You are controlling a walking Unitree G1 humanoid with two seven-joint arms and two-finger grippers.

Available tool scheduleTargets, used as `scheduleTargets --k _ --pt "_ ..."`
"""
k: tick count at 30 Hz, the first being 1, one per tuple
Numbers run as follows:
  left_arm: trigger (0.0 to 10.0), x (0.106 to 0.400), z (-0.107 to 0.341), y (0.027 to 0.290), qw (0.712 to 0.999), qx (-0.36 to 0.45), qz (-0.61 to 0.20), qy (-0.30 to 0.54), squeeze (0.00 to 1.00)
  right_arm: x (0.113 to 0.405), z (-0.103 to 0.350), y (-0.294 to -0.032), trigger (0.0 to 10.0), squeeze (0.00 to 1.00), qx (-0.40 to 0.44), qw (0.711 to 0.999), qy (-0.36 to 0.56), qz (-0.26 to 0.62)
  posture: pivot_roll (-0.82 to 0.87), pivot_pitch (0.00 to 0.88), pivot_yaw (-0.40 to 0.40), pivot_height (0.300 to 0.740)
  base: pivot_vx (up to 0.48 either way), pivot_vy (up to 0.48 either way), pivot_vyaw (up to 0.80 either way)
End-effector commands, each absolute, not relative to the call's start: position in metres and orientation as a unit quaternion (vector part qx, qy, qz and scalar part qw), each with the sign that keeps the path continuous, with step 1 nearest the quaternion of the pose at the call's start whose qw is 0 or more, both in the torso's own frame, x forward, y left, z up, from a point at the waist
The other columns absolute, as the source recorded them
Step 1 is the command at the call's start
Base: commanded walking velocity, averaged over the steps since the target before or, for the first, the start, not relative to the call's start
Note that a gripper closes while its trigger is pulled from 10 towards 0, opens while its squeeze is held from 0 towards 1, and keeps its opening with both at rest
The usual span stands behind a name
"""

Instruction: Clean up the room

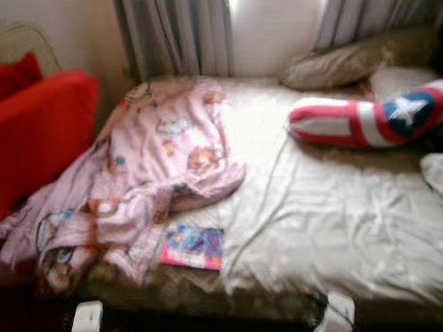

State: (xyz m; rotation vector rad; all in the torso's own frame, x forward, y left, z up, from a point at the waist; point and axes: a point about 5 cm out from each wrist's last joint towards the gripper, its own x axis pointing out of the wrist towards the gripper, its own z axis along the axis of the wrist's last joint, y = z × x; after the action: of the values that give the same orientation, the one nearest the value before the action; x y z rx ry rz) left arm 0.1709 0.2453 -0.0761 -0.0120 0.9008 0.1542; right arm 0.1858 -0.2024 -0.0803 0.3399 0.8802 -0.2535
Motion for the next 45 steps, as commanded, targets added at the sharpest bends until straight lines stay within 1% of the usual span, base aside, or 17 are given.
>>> scheduleTargets --k 1,3,5,6,11,17,29,45 --pt "10.0 0.175 -0.076 0.240 0.900 -0.008 0.066 0.431 0.00 0.182 -0.081 -0.212 10.0 0.00 0.157 0.881 0.425 -0.135 0.02 0.000 -0.011 0.740 0.000 0.480 0.00" --pt "10.0 0.175 -0.076 0.240 0.900 -0.008 0.066 0.431 0.00 0.182 -0.081 -0.212 10.0 0.00 0.157 0.881 0.425 -0.135 0.02 0.000 -0.011 0.740 0.000 0.480 0.00" --pt "10.0 0.177 -0.077 0.229 0.901 -0.004 0.061 0.430 0.00 0.181 -0.081 -0.211 10.0 0.00 0.154 0.882 0.427 -0.124 0.04 0.000 -0.007 0.740 0.000 0.000 0.00" --pt "10.0 0.178 -0.077 0.228 0.901 -0.003 0.060 0.430 0.00 0.181 -0.081 -0.211 10.0 0.00 0.153 0.882 0.428 -0.123 0.04 0.000 -0.007 0.740 0.000 0.000 0.00" --pt "10.0 0.178 -0.076 0.234 0.900 -0.001 0.065 0.430 0.00 0.181 -0.081 -0.211 10.0 0.00 0.152 0.882 0.430 -0.122 0.04 0.000 -0.005 0.740 0.000 0.000 0.00" --pt "10.0 0.170 -0.077 0.242 0.898 -0.002 0.072 0.434 0.00 0.181 -0.081 -0.210 10.0 0.00 0.152 0.881 0.430 -0.121 0.04 0.000 -0.002 0.740 0.000 0.000 0.00" --pt "10.0 0.172 -0.080 0.231 0.897 -0.010 0.068 0.436 0.00 0.181 -0.081 -0.210 10.0 0.00 0.152 0.882 0.430 -0.120 0.04 0.000 -0.007 0.740 0.000 0.000 0.00" --pt "10.0 0.169 -0.078 0.242 0.898 -0.017 0.074 0.433 0.00 0.182 -0.081 -0.212 10.0 0.00 0.143 0.883 0.432 -0.113 0.04 0.000 -0.015 0.740 0.000 0.000 0.00"
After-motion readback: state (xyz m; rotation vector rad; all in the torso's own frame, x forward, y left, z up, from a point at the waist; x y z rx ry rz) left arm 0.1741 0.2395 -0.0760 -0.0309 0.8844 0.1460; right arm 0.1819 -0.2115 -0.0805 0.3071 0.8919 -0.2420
